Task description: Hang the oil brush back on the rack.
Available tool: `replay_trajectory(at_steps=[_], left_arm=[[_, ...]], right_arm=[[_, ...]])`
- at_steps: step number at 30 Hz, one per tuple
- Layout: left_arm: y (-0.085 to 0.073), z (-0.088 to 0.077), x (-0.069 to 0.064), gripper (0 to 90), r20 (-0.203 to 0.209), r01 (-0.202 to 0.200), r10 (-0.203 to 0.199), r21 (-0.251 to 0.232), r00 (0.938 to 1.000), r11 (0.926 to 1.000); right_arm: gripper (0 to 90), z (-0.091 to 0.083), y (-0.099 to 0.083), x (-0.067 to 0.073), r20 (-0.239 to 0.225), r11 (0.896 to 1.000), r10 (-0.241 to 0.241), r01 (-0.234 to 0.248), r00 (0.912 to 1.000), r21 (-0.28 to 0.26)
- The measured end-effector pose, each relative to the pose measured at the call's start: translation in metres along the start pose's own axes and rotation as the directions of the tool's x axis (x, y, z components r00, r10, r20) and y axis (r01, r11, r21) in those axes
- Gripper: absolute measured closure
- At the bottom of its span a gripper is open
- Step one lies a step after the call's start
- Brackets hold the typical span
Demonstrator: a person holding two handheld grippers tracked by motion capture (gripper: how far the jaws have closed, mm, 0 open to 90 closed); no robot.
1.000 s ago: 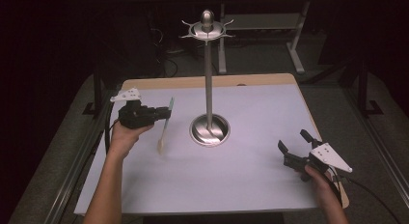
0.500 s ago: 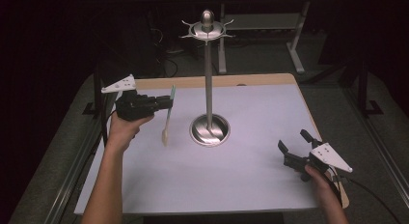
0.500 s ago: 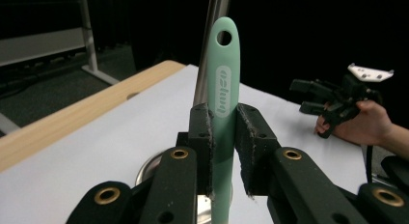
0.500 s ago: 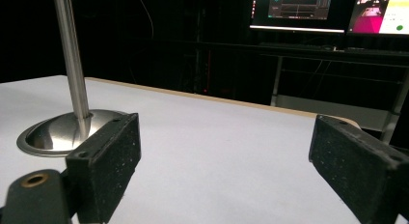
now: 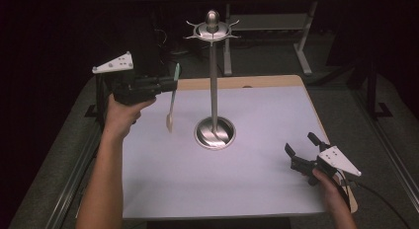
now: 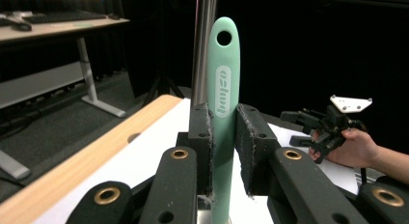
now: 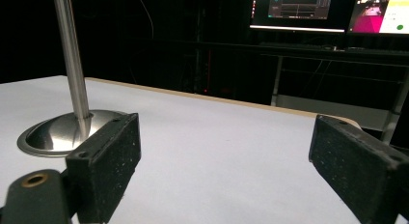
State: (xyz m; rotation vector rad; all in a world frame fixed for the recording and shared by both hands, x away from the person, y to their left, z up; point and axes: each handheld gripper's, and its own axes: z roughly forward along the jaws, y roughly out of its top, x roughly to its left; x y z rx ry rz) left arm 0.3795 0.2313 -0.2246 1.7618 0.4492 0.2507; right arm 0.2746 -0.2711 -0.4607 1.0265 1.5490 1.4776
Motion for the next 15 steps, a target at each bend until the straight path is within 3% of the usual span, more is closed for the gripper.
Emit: replay_trajectory(at_steps=[6,15], left_arm=[[0.024,0.0,0.003,77.1,0.006,-0.032,0.032,-0.024,0.9995,0.9992],[0.048,-0.001,0.009,77.2,0.035,-0.046,0.048,-0.052,0.9982,0.9976]], right_arm=[[10.4,0.0,0.0,0.0,0.0,1.0,0.0,0.0,1.0,-0.001],[10.4,0.0,0.0,0.0,0.002,1.0,0.007,-0.007,1.0,-0.006]])
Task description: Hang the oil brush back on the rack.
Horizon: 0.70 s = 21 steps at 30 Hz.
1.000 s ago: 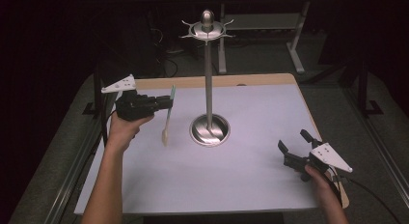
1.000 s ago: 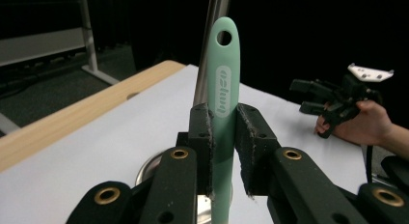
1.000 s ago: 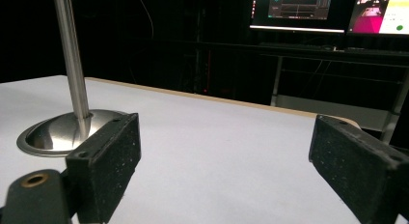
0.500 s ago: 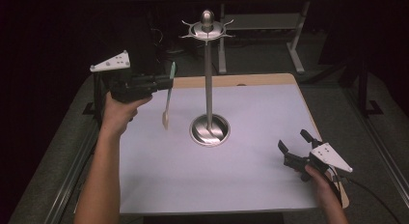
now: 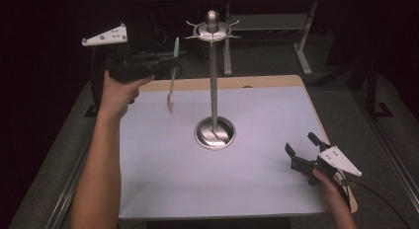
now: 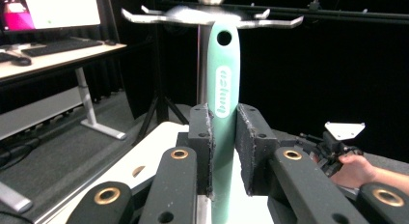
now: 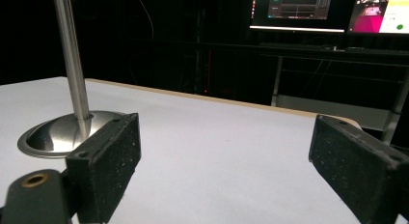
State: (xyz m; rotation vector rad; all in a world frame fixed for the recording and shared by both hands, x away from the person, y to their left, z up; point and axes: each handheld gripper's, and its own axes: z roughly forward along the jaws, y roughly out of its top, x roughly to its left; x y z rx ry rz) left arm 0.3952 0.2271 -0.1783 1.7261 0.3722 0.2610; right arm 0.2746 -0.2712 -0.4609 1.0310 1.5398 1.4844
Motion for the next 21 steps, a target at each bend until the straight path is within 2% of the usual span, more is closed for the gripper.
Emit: replay_trajectory(at_steps=[11,21], left_arm=[[0.004,0.007,0.001,77.1,0.014,-0.004,0.004,-0.005,0.9999,1.0],[0.006,0.014,0.002,77.1,0.014,-0.009,0.009,0.012,0.9999,0.9999]], right_arm=[[10.4,0.0,0.0,0.0,0.0,1.0,0.0,0.0,1.0,-0.001],[10.4,0.0,0.0,0.0,0.0,1.0,0.001,-0.001,1.0,-0.002]])
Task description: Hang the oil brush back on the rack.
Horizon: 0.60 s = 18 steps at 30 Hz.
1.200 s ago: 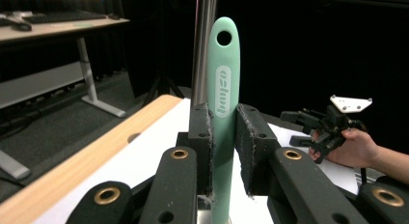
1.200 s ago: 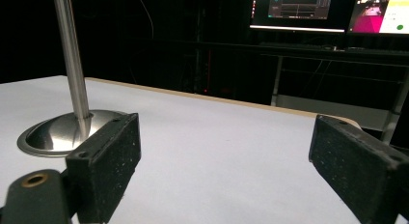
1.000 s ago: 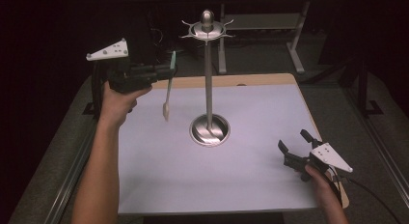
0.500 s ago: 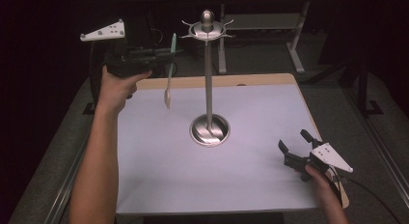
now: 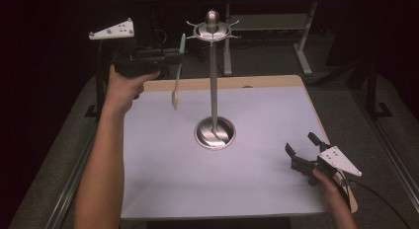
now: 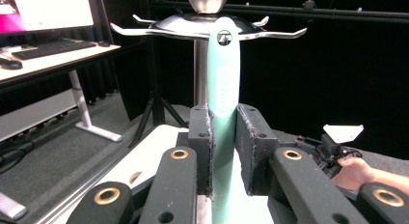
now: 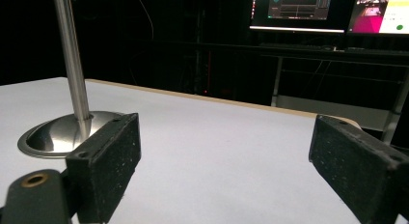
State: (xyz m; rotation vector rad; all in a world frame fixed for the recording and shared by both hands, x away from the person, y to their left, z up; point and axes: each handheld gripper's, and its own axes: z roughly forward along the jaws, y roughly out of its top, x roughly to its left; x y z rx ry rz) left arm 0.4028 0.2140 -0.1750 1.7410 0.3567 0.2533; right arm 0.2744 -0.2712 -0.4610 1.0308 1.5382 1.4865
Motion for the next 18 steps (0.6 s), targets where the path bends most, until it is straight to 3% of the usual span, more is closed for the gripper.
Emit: replay_trajectory(at_steps=[18], left_arm=[[0.0,0.017,0.003,77.0,0.019,0.005,-0.005,0.008,0.9998,1.0]], right_arm=[[10.4,0.0,0.0,0.0,-0.002,1.0,0.0,0.0,1.0,0.002]])
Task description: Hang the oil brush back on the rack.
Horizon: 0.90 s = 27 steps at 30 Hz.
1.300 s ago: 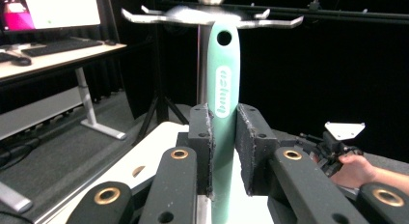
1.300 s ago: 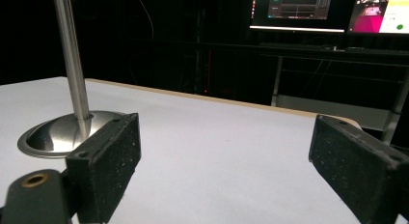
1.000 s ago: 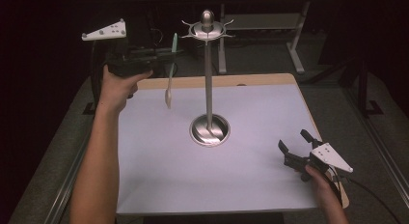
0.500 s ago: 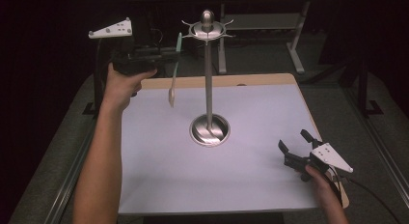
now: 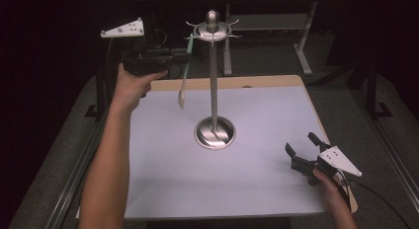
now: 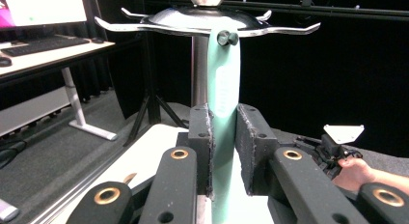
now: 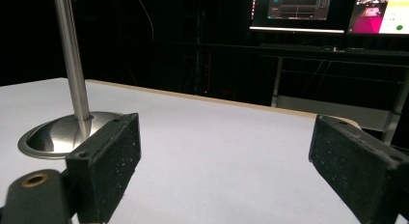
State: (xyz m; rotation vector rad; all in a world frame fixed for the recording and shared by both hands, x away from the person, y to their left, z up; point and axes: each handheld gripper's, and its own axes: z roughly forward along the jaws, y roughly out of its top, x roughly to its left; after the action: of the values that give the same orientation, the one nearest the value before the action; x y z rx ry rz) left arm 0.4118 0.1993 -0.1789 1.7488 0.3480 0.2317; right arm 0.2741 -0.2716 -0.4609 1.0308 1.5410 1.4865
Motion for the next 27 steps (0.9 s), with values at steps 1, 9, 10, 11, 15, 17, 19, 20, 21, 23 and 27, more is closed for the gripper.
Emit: replay_trajectory(at_steps=[1,9,10,11,15,17,19,20,21,23,27], left_arm=[[0.0,0.001,0.0,77.0,0.001,0.0,0.0,0.002,1.0,1.0],[-0.001,0.001,-0.002,75.5,-0.015,-0.02,0.02,0.016,0.9997,0.9997],[-0.001,0.001,-0.003,75.2,-0.013,-0.022,0.022,0.02,0.9997,0.9996],[-0.001,0.001,-0.003,74.6,-0.01,-0.024,0.024,0.025,0.9996,0.9994],[-0.002,0.0,-0.004,67.5,-0.025,-0.026,0.028,0.049,0.9993,0.9985],[-0.004,-0.002,-0.005,62.7,-0.033,-0.032,0.034,0.05,0.9989,0.9982],[-0.006,-0.003,-0.004,58.9,-0.029,-0.027,0.029,0.057,0.9992,0.998],[-0.008,-0.004,-0.004,58.0,-0.03,-0.022,0.024,0.066,0.9993,0.9975],[-0.009,-0.004,-0.005,57.0,-0.035,-0.022,0.025,0.074,0.9991,0.997],[-0.013,-0.005,-0.004,55.1,-0.039,-0.023,0.026,0.087,0.9989,0.996],[-0.022,-0.007,-0.007,49.6,-0.06,-0.036,0.043,0.117,0.9972,0.9925]], right_arm=[[10.4,0.0,0.0,0.0,0.0,1.0,0.0,0.0,1.0,0.0],[10.4,0.0,0.0,0.0,0.0,1.0,0.0,0.0,1.0,-0.001],[10.4,0.0,0.0,0.0,0.001,1.0,0.001,-0.001,1.0,-0.004],[10.4,0.0,0.0,0.0,0.001,1.0,0.001,-0.001,1.0,-0.004],[10.4,0.0,0.0,0.0,-0.001,1.0,0.0,0.0,1.0,-0.001],[10.4,0.0,0.0,0.0,-0.001,1.0,0.001,-0.001,1.0,-0.002],[10.4,0.0,0.0,0.0,-0.001,1.0,0.002,-0.002,1.0,-0.002],[10.4,0.0,0.0,0.0,-0.001,1.0,0.002,-0.002,1.0,-0.001],[10.4,0.0,0.0,0.0,-0.002,1.0,0.002,-0.002,1.0,-0.001],[10.4,0.0,0.0,-0.001,-0.004,1.0,0.004,-0.004,1.0,-0.001],[10.4,0.0,0.0,-0.001,-0.004,1.0,0.004,-0.004,1.0,-0.001]])
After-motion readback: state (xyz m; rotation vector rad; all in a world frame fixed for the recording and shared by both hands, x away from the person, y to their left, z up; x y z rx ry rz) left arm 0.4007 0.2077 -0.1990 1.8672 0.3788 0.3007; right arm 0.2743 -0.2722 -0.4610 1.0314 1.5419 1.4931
